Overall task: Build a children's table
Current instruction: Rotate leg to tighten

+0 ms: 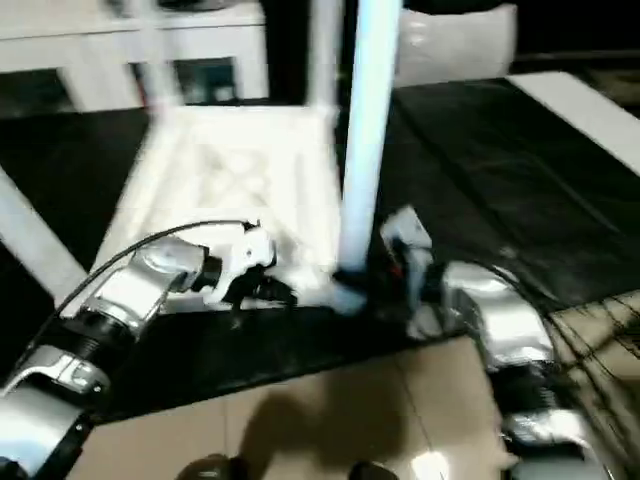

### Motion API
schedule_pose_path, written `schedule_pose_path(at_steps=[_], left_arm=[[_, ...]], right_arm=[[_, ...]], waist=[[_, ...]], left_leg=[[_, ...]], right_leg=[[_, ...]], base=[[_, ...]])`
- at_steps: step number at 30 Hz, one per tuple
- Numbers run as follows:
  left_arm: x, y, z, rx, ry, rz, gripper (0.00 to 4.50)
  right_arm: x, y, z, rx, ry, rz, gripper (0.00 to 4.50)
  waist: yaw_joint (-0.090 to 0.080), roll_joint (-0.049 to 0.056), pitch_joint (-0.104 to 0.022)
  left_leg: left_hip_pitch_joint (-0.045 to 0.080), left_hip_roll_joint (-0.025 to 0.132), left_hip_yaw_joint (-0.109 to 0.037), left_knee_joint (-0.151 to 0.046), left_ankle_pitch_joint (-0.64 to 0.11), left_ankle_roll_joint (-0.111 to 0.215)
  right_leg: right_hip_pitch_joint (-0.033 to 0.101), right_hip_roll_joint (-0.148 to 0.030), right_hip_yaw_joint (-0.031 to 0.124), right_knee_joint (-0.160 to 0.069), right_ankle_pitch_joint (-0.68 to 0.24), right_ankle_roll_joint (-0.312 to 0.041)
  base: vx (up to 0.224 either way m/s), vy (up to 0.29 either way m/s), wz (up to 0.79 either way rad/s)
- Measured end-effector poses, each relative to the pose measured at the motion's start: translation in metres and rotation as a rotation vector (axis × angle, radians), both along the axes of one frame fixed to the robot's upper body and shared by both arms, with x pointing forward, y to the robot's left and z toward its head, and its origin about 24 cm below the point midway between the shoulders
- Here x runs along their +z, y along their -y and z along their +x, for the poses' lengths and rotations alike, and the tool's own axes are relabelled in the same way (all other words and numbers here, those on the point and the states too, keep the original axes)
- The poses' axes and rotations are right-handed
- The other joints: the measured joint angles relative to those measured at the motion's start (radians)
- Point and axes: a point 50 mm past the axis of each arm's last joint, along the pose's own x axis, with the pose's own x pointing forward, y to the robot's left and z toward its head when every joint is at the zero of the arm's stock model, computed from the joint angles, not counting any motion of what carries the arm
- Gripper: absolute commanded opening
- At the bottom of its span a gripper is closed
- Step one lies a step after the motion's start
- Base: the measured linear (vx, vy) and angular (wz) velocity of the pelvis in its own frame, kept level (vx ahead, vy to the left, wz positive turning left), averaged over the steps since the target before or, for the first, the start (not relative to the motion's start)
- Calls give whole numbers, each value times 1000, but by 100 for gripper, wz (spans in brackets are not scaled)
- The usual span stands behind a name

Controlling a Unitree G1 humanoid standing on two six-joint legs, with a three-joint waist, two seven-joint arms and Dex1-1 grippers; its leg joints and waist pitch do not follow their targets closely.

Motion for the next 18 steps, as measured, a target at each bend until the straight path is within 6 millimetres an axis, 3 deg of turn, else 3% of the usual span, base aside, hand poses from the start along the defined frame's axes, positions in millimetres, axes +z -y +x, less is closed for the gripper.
schedule_pose_path(at_steps=[2,5,6,8,13,18], left_arm=[[2,7,4,75,6,-16,0],[1,19,8,174,16,-45,0],[1,23,8,194,15,-50,0],[-1,29,9,215,15,-55,0],[0,32,9,199,31,-47,0],[2,30,7,130,50,-43,0]], right_arm=[[3,-7,12,-124,2,-5,202],[4,-14,26,-258,8,-1,202],[4,-15,28,-285,12,-1,256],[3,-16,31,-312,20,-6,270],[1,-17,31,-315,24,-20,316],[2,-5,24,-251,70,-22,359]], waist=[[-22,0,0],[-41,1,0],[-46,1,0],[-50,1,0],[-38,1,0],[-3,1,0]], left_leg=[[0,0,-6,0,0,0],[-4,3,-16,0,0,0],[-6,3,-18,-1,0,0],[-6,2,-17,-3,0,0],[-7,2,-11,-3,0,0],[-6,1,-8,-3,-5,-3]], right_leg=[[0,0,-7,-6,0,0],[2,-1,-26,-21,0,0],[2,0,-28,-24,0,0],[1,0,-26,-27,0,0],[1,0,-20,-26,9,-11],[-3,0,-17,-15,18,-20]], base=[[-16,5,-9],[0,0,0],[0,0,0],[0,0,0],[0,0,0],[0,0,0]])
